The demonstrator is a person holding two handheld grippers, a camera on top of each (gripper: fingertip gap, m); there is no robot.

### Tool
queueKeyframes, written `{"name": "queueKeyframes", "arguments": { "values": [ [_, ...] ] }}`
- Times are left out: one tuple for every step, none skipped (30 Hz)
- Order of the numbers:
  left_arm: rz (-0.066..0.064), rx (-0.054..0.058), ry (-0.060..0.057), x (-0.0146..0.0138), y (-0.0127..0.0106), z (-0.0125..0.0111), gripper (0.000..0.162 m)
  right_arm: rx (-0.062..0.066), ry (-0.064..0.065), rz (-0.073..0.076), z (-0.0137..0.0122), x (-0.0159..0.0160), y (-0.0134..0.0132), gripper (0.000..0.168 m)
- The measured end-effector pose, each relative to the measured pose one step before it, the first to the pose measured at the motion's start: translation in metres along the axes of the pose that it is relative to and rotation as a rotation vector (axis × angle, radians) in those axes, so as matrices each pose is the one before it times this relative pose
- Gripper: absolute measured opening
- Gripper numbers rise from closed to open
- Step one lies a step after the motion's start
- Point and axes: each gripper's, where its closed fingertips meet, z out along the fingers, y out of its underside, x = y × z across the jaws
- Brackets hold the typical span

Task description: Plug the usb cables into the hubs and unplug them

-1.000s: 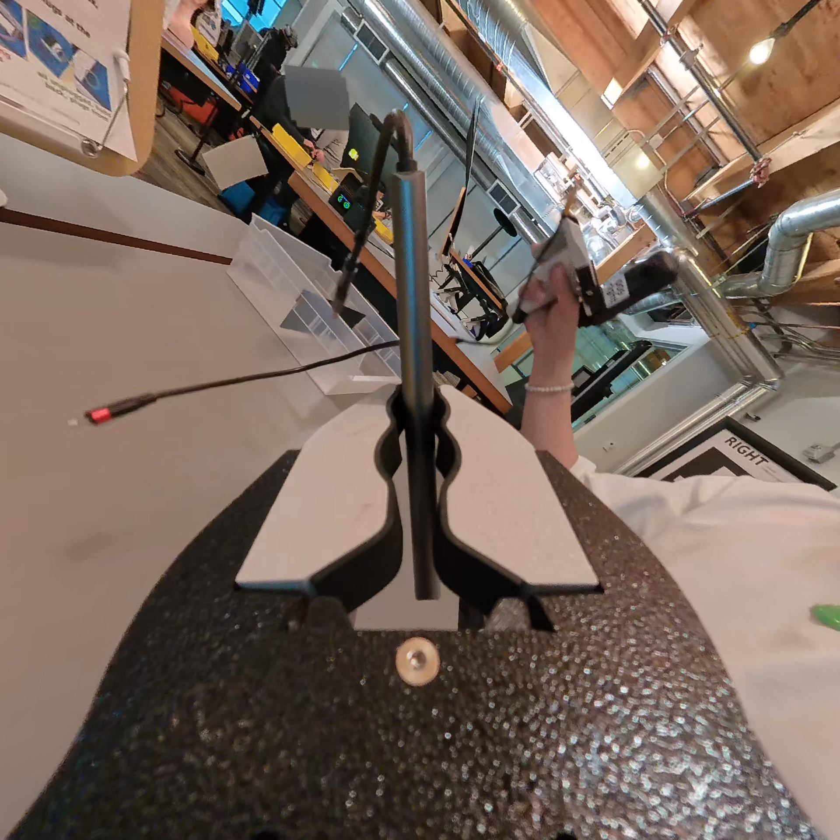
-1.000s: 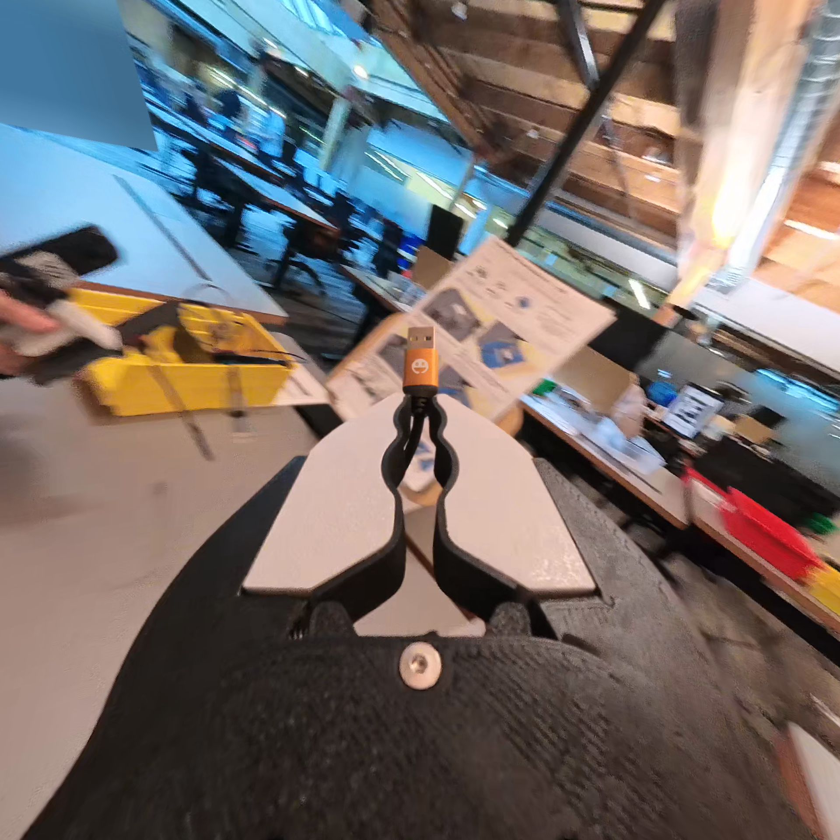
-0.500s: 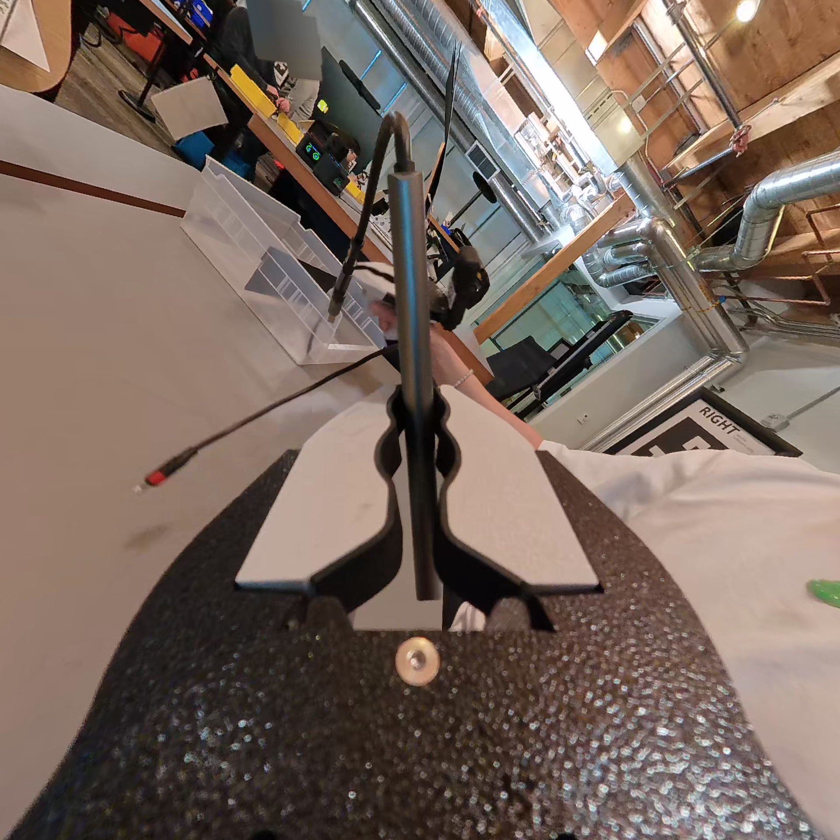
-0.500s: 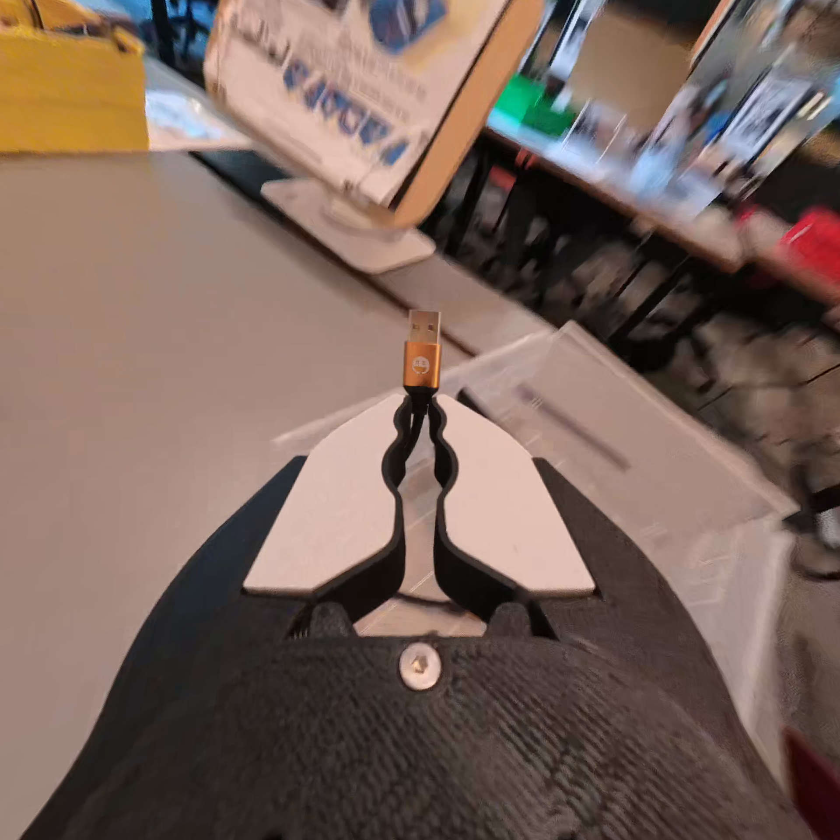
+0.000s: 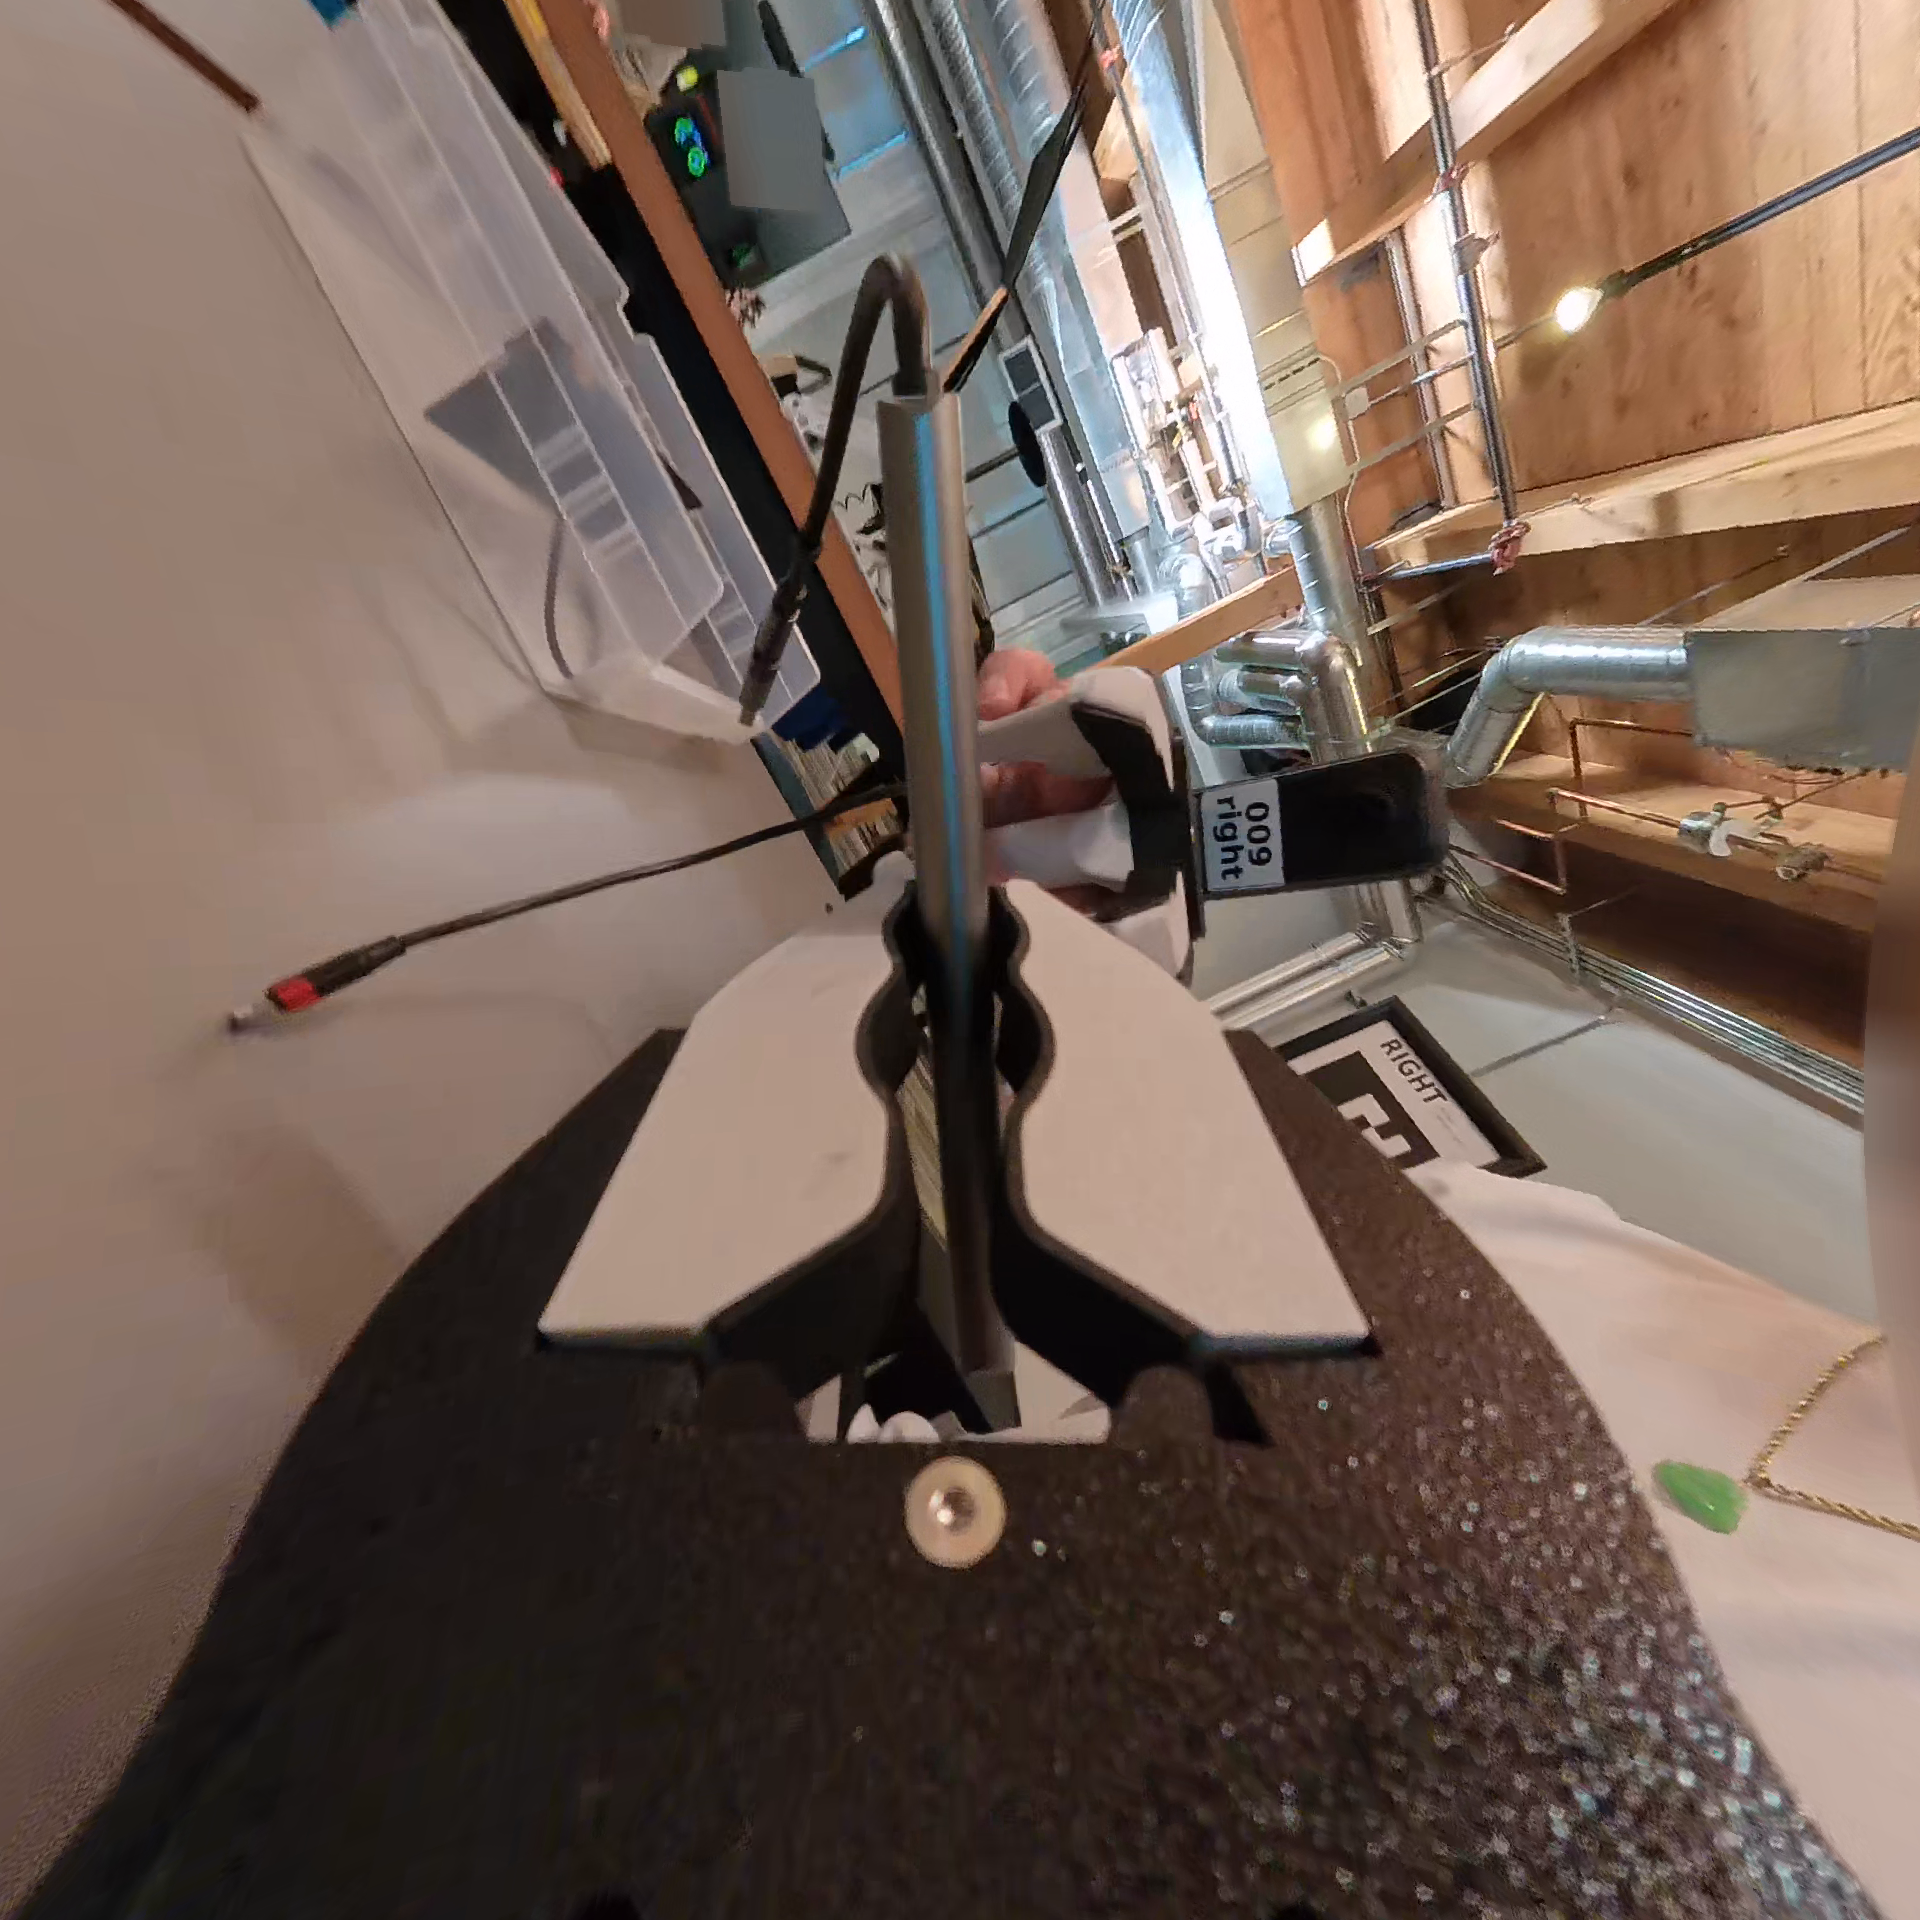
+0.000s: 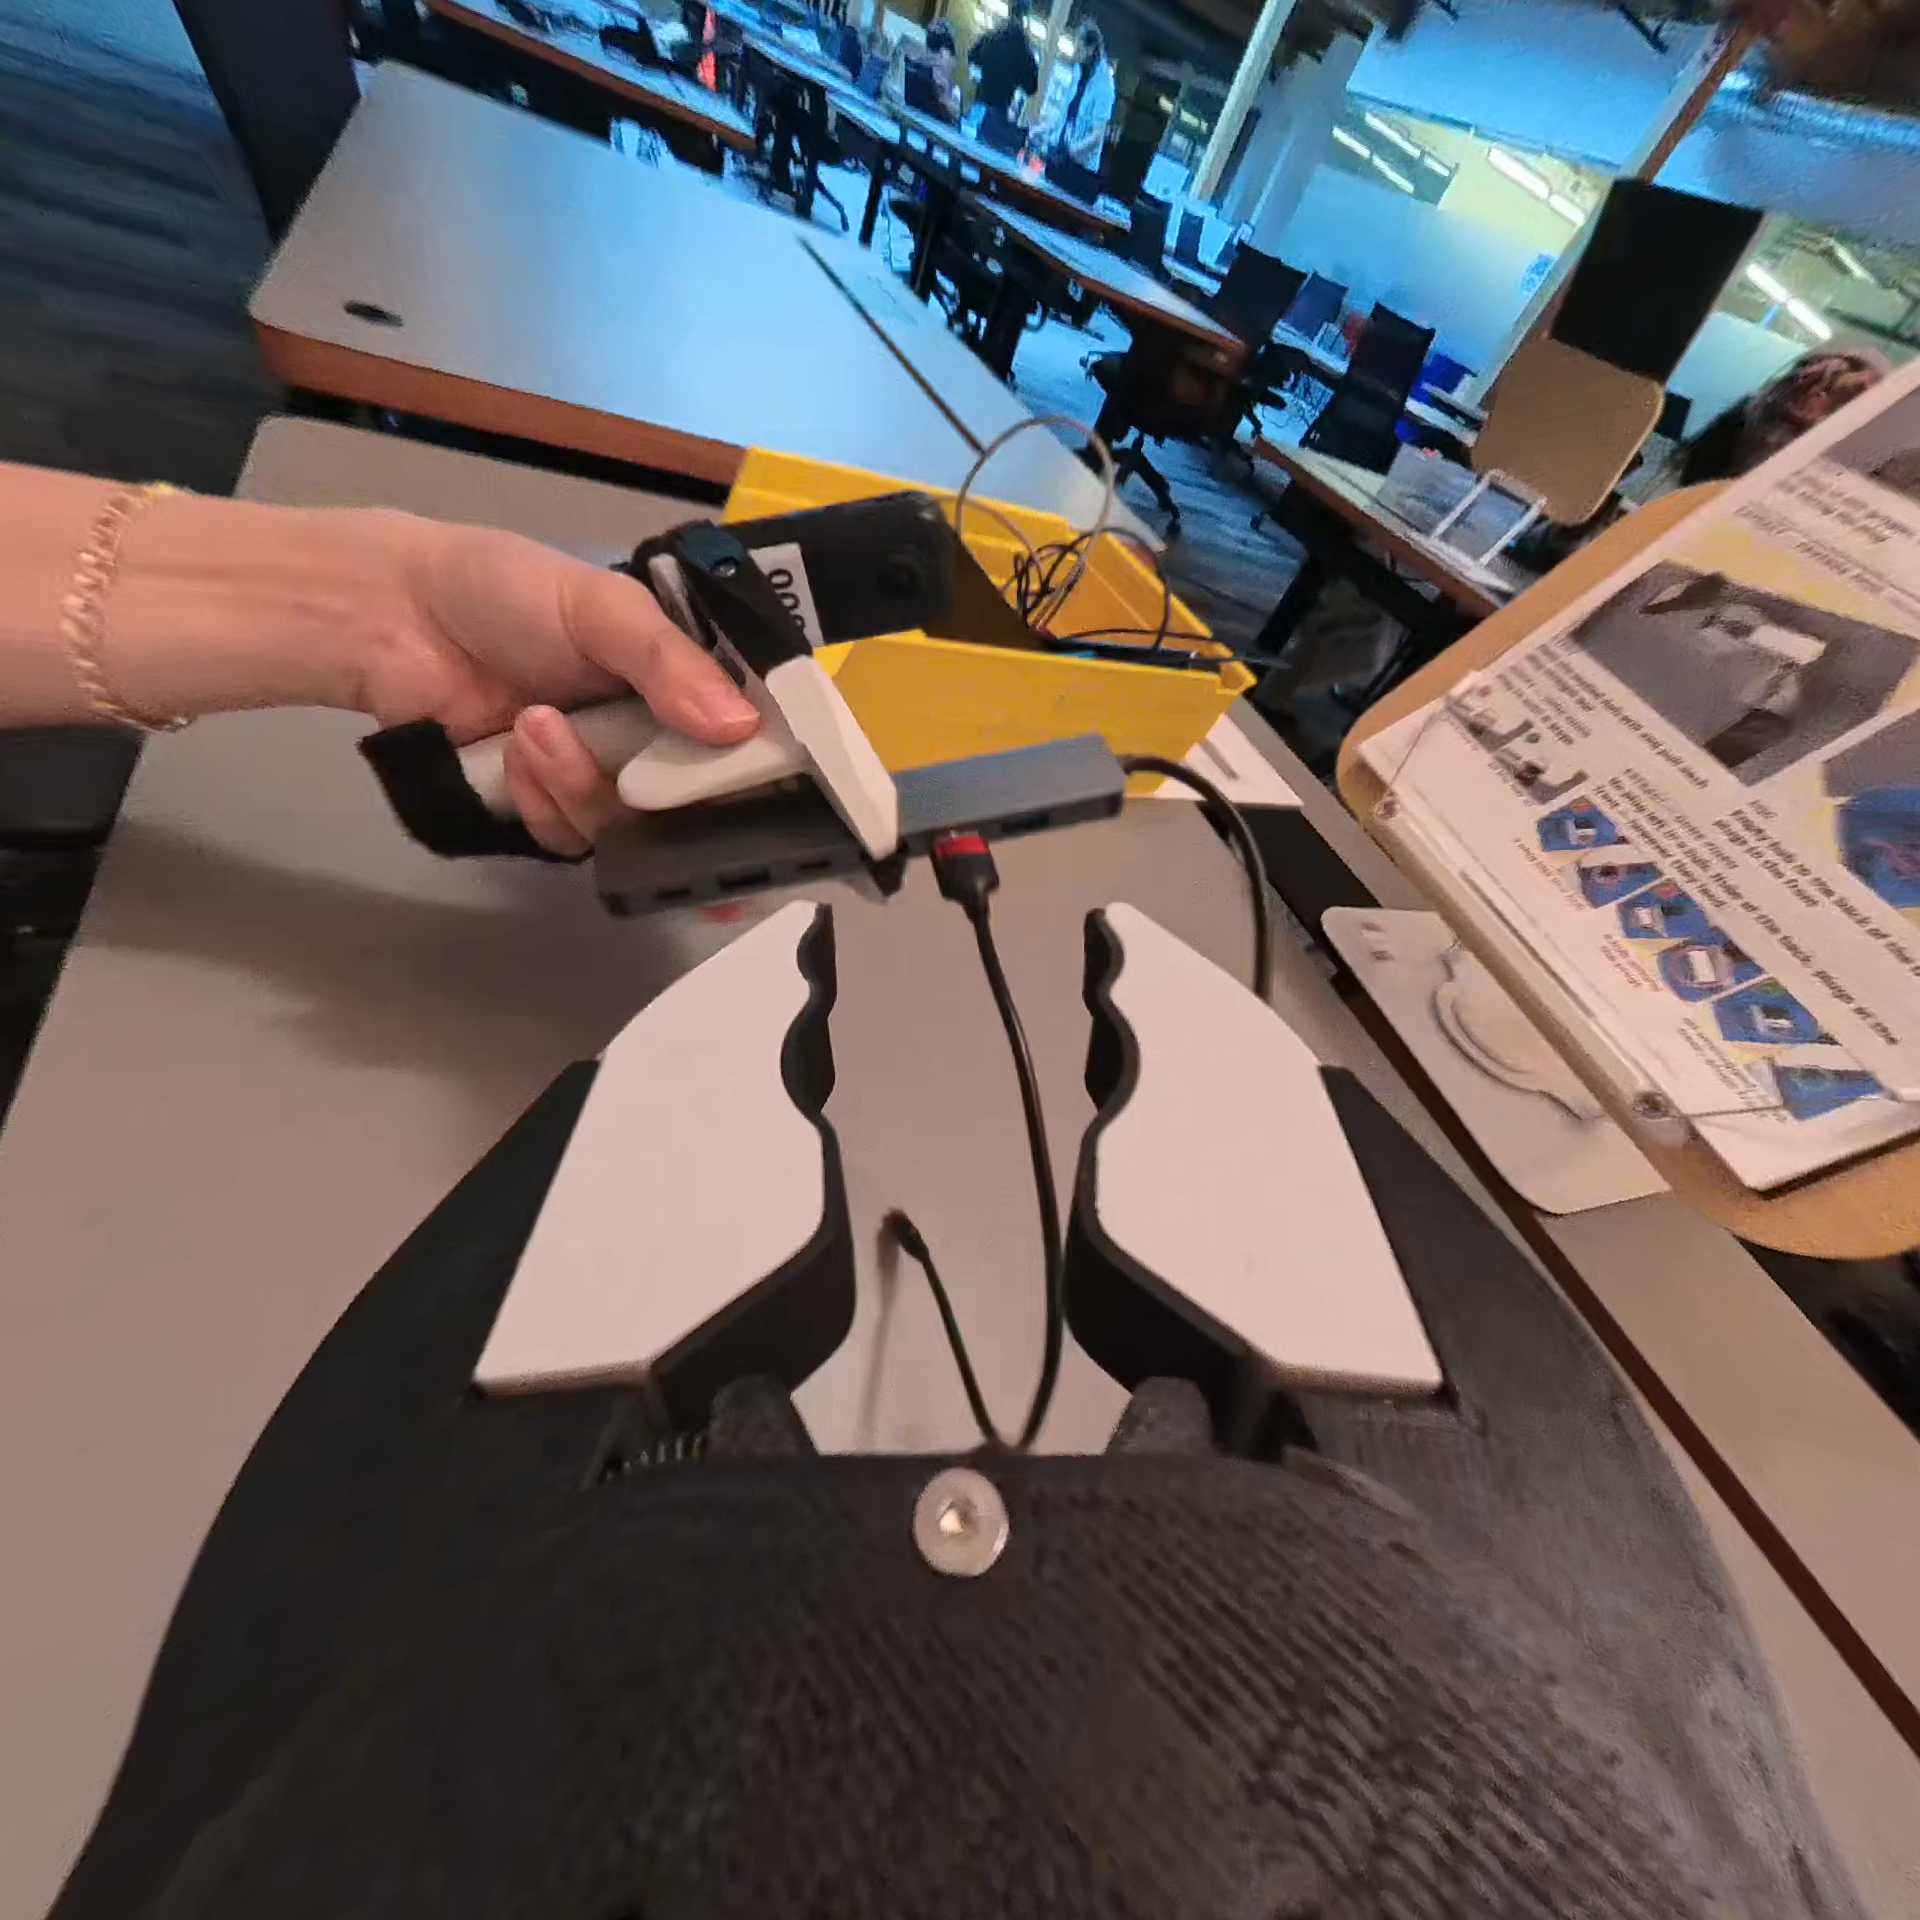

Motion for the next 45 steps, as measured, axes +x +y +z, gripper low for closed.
{"name": "queueKeyframes", "arguments": {
  "values": [
    [-0.0165, -0.0138, 0.0023, -0.00195, 0.00421, 0.00399, 0.01, -0.0294, 0.0062, -0.0073, 0.01031, -0.00209, 0.00738, 0.046],
    [-0.0133, -0.0118, 0.0065, -0.00072, 0.0037, 0.00339, 0.01, -0.0363, -0.003, -0.0066, 0.00847, -0.00208, 0.00843, 0.046],
    [-0.0091, -0.0097, 0.0037, -0.00033, 0.00323, 0.00253, 0.01, -0.0243, -0.0122, -0.0052, 0.00633, -0.0029, 0.00586, 0.046],
    [-0.0026, -0.0116, -0.0003, -0.00028, 0.00308, 0.00173, 0.01, -0.0071, -0.0103, -0.0059, 0.00416, -0.00251, 0.00252, 0.044],
    [0.0032, -0.0122, -0.0018, 0.0002, 0.0029, 0.00118, 0.01, -0.0055, -0.0046, -0.0108, 0.00266, -0.00138, 0.00207, 0.038],
    [0.0044, -0.008, -0.0021, 0.00055, 0.00204, 0.00049, 0.01, -0.009, 0.0066, -0.0101, 0.00136, 0.00073, 0.00235, 0.034],
    [0.0038, -0.0058, -0.0013, 0.00075, 0.00146, 0.00035, 0.009, -0.0064, 0.0107, -0.0072, 0.00045, 0.00163, 0.00163, 0.03],
    [0.0036, -0.0067, 0.0004, 0.00065, 0.00132, 0.00029, 0.009, -0.0025, -0.0018, -0.0067, -0.00012, 0.00008, 0.00115, 0.024],
    [0.0014, -0.0037, 0.0009, 0.00037, 0.00077, 0.00047, 0.01, 0.0038, -0.0076, -0.0063, -0.00048, -0.00085, 0.0, 0.019],
    [-0.0031, 0.0014, 0.003, 0.00038, -0.00001, 0.00065, 0.009, 0.0048, -0.0001, -0.0031, -0.00033, -0.00023, -0.00033, 0.017],
    [-0.0045, -0.0013, 0.0034, 0.00003, 0.00004, 0.00076, 0.01, 0.0024, -0.0002, -0.0022, -0.0001, -0.00054, 0.00007, 0.016],
    [-0.0022, -0.0048, -0.0002, -0.00059, 0.00037, 0.00072, 0.01, -0.0027, 0.0046, -0.0042, 0.00001, 0.00021, 0.00088, 0.016],
    [-0.0026, -0.0032, -0.0008, -0.00077, 0.00035, 0.00084, 0.01, -0.0022, 0.0055, -0.0084, -0.00021, 0.00014, 0.00104, 0.016],
    [-0.0039, -0.0024, 0.0018, -0.00025, 0.00038, 0.00078, 0.01, 0.0005, 0.0049, -0.0125, -0.00064, 0.00021, 0.00061, 0.016],
    [-0.002, -0.0043, 0.0038, 0.00007, 0.00067, 0.00082, 0.01, 0.0012, -0.0023, -0.0077, -0.0013, -0.0005, 0.00036, 0.015],
    [0.0001, -0.0011, 0.0062, 0.00069, 0.00043, 0.00072, 0.009, 0.0004, -0.0072, 0.005, -0.00157, -0.00041, -0.00007, 0.015],
    [0.0001, 0.0031, 0.0091, 0.00141, -0.0001, 0.00095, 0.009, 0.0041, -0.007, 0.0141, -0.00178, 0.00011, -0.00089, 0.015],
    [0.005, 0.0027, 0.0076, 0.00149, -0.00019, 0.00082, 0.009, 0.0041, -0.0095, 0.0039, -0.0019, -0.00005, -0.00101, 0.015],
    [0.012, 0.0059, -0.0005, 0.00097, -0.0006, 0.00078, 0.009, -0.001, -0.002, -0.0029, -0.00175, 0.00078, -0.0006, 0.015],
    [0.0126, 0.0058, -0.0061, 0.00043, -0.00079, 0.00036, 0.009, -0.0075, -0.0007, -0.0082, -0.00126, 0.0006, 0.00036, 0.015],
    [0.0109, 0.0005, -0.0054, 0.0002, -0.00028, 0.00016, 0.009, -0.0113, -0.0072, -0.0028, -0.00101, -0.00015, 0.00053, 0.015],
    [0.0064, 0.0064, -0.004, -0.0001, -0.00072, 0.00021, 0.01, -0.0126, -0.0024, -0.0033, -0.00062, 0.00009, 0.00053, 0.015],
    [0.0028, 0.0093, -0.0047, -0.00046, -0.00085, 0.00032, 0.009, -0.0144, 0.0047, -0.0114, -0.00045, 0.00057, 0.00082, 0.015],
    [0.0068, 0.0035, -0.0037, -0.00051, 0.00003, 0.00029, 0.009, -0.0143, -0.0023, -0.0113, -0.00035, -0.00017, 0.00096, 0.015],
    [0.0034, 0.01, -0.0023, -0.00048, -0.00099, -0.00006, 0.009, -0.0089, 0.0027, -0.0058, -0.00015, 0.00025, 0.00054, 0.015],
    [-0.0016, 0.0169, -0.0035, -0.00042, -0.00186, 0.00003, 0.01, -0.0052, 0.013, -0.006, 0.00026, 0.00114, 0.00046, 0.015],
    [0.0031, 0.0133, -0.0055, -0.00043, -0.00154, -0.00012, 0.01, -0.0023, 0.0085, -0.0003, 0.00012, 0.00045, 0.00029, 0.015],
    [0.0035, 0.018, -0.0087, -0.00082, -0.00193, -0.00015, 0.009, -0.0093, 0.0091, 0.0071, 0.00058, 0.00059, 0.00131, 0.015],
    [0.0011, 0.018, -0.0041, -0.00031, -0.00177, -0.00012, 0.009, -0.0016, 0.012, 0.0011, -0.00006, 0.00055, 0.00004, 0.015],
    [0.0006, 0.0108, 0.0016, -0.00001, -0.00103, -0.00035, 0.009, -0.0023, 0.0103, 0.0035, 0.00001, -0.00006, -0.00029, 0.015],
    [-0.0013, 0.0189, -0.0028, -0.00067, -0.00202, -0.00077, 0.009, -0.0096, 0.0175, -0.0003, 0.00068, -0.00009, 0.00026, 0.015],
    [-0.0001, 0.021, -0.0048, -0.0007, -0.00218, -0.00073, 0.009, -0.0122, 0.0269, -0.0119, 0.00103, 0.00045, 0.00053, 0.015],
    [0.0035, 0.0106, 0.0018, -0.00006, -0.00113, -0.00064, 0.009, -0.004, 0.0157, -0.0067, 0.00002, -0.00034, -0.00035, 0.015],
    [-0.0001, 0.0124, 0.0041, -0.0001, -0.00116, -0.00042, 0.009, -0.007, 0.0027, 0.0117, 0.00012, -0.00047, 0.00024, 0.015],
    [-0.0026, 0.0111, 0.0088, 0.0005, -0.00075, -0.00016, 0.009, 0.0031, 0.0024, 0.0099, -0.00021, 0.00017, -0.00074, 0.015],
    [-0.0025, 0.0072, 0.0081, 0.00038, -0.00047, -0.00021, 0.009, 0.0052, 0.0004, 0.0107, -0.00026, -0.00011, -0.00066, 0.014],
    [0.0002, 0.0048, 0.0003, -0.00024, -0.00019, -0.00005, 0.009, -0.0059, 0.0038, -0.0007, 0.00004, -0.00007, 0.00058, 0.014],
    [0.0073, 0.0044, -0.0046, -0.00026, 0.00003, 0.00033, 0.009, -0.007, 0.0049, -0.0118, -0.00032, 0.00026, 0.00061, 0.014],
    [0.0131, 0.0004, -0.002, 0.00042, 0.00012, 0.0003, 0.009, -0.0032, 0.0017, -0.0051, -0.00053, 0.00037, -0.0002, 0.014],
    [0.0078, 0.0012, -0.0051, 0.00005, -0.00041, -0.00002, 0.009, -0.0069, -0.0033, -0.0041, -0.00014, -0.00013, -0.00016, 0.014],
    [0.008, 0.0044, -0.0065, 0.0003, -0.00075, -0.00002, 0.009, -0.0153, 0.0077, -0.0163, 0.00058, 0.00095, 0.00026, 0.014],
    [0.0154, -0.0131, 0.0081, 0.00192, 0.00051, -0.00073, 0.009, -0.0006, -0.0036, -0.0415, -0.00109, -0.00085, -0.00224, 0.014],
    [0.0202, -0.0406, 0.0188, 0.00336, 0.00308, -0.00152, 0.009, 0.0086, -0.0265, -0.05, -0.00254, -0.00265, -0.00312, 0.014],
    [0.0241, -0.0523, 0.0119, 0.00391, 0.00428, -0.00159, 0.01, 0.0137, -0.035, -0.0105, -0.00253, -0.00247, -0.0042, 0.014],
    [0.0358, -0.0571, 0.0021, 0.00417, 0.00459, -0.00155, 0.01, 0.0113, -0.0343, -0.0114, -0.00223, -0.00283, -0.00354, 0.014]
  ]
}}
